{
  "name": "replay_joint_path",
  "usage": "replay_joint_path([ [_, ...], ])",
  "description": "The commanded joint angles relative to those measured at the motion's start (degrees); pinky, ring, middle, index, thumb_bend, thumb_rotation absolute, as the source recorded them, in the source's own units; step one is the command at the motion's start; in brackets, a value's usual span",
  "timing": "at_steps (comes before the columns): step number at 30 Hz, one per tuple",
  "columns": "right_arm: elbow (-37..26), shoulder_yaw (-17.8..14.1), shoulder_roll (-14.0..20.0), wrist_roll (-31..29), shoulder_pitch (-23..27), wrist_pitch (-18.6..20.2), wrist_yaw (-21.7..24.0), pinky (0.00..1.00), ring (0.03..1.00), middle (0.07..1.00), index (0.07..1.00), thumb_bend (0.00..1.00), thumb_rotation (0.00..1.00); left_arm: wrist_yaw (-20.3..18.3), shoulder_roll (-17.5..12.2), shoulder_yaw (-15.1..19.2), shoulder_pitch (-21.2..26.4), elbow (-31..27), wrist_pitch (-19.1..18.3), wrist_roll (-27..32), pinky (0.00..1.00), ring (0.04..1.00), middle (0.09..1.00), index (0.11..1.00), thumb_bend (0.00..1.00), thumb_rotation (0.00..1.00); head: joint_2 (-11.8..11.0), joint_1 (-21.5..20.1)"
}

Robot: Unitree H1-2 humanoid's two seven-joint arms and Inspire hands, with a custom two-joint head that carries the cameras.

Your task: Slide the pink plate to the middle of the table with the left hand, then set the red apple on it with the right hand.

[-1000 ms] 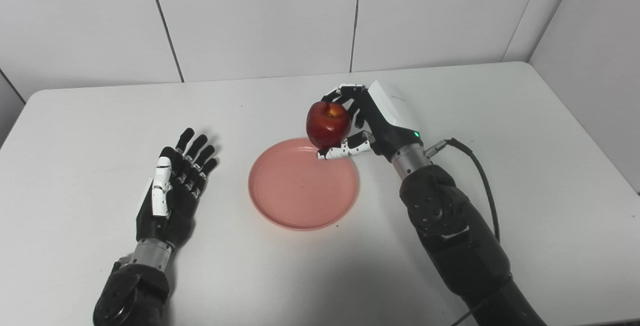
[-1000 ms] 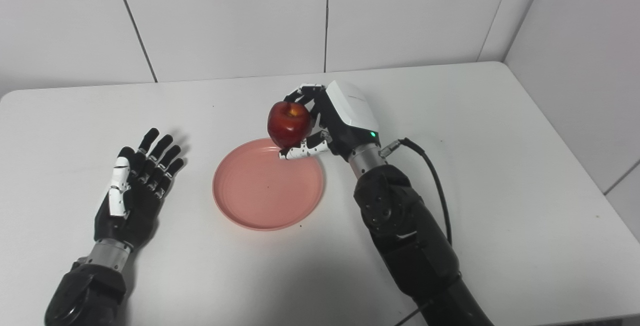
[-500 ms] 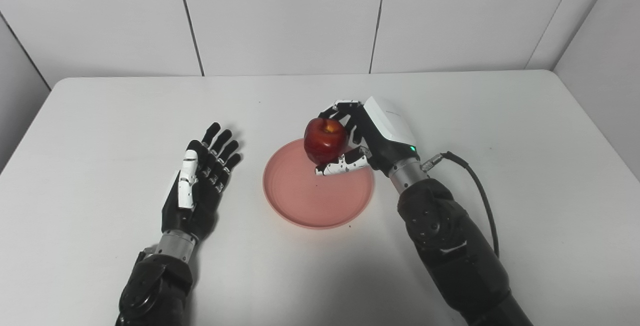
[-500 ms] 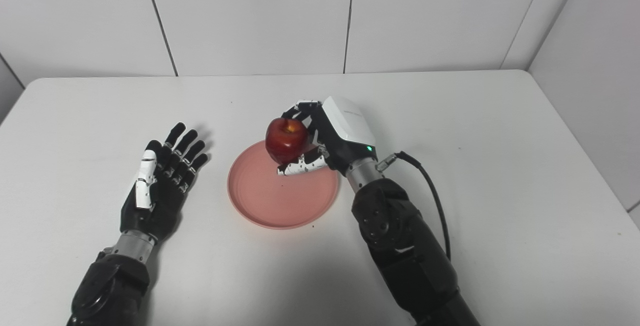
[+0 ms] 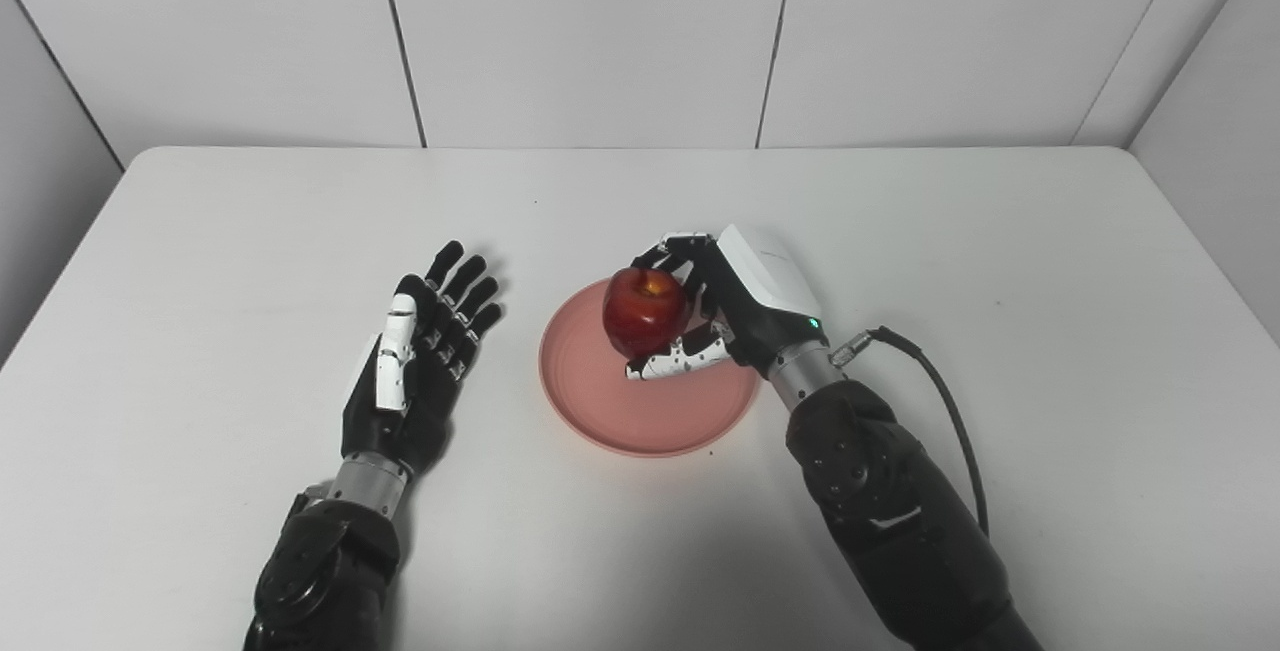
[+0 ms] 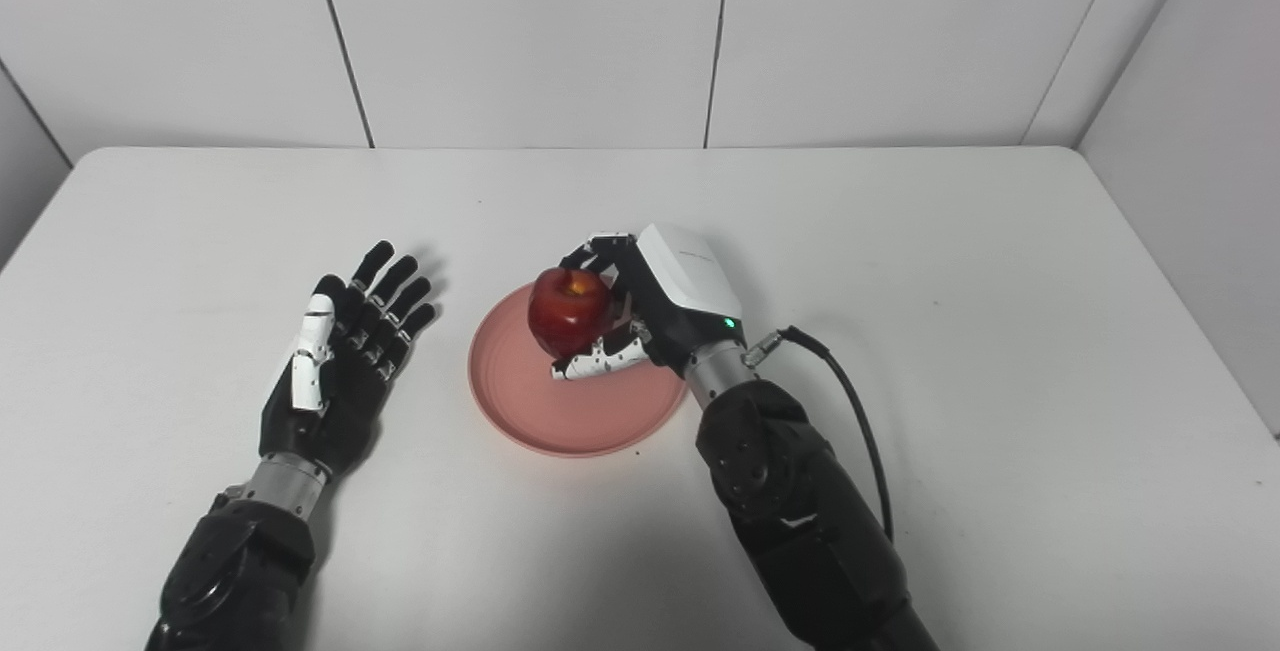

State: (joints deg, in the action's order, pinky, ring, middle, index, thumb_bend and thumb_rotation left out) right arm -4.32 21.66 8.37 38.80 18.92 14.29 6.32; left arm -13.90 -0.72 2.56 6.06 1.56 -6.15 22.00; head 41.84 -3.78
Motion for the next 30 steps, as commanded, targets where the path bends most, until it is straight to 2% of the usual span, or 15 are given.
replay_joint_path([
  [1,-0.78,0.03,-0.13,-0.22,1.64,-2.87,-0.44,0.27,0.359,0.464,0.489,0.51,0.14,0.41,0.45,-0.39,-0.02,-0.94,-0.05,-0.5,0.94,0.94,0.949,0.934,0.43,1.0,0.03,0.19],
  [30,0.49,2.24,0.45,2.65,0.68,-3.5,0.01,0.24,0.339,0.451,0.489,0.52,0.14,1.84,0.71,-0.91,-0.17,-2.07,-1.29,-1.15,0.94,0.935,0.942,0.929,0.43,1.0,0.4,0.31],
])
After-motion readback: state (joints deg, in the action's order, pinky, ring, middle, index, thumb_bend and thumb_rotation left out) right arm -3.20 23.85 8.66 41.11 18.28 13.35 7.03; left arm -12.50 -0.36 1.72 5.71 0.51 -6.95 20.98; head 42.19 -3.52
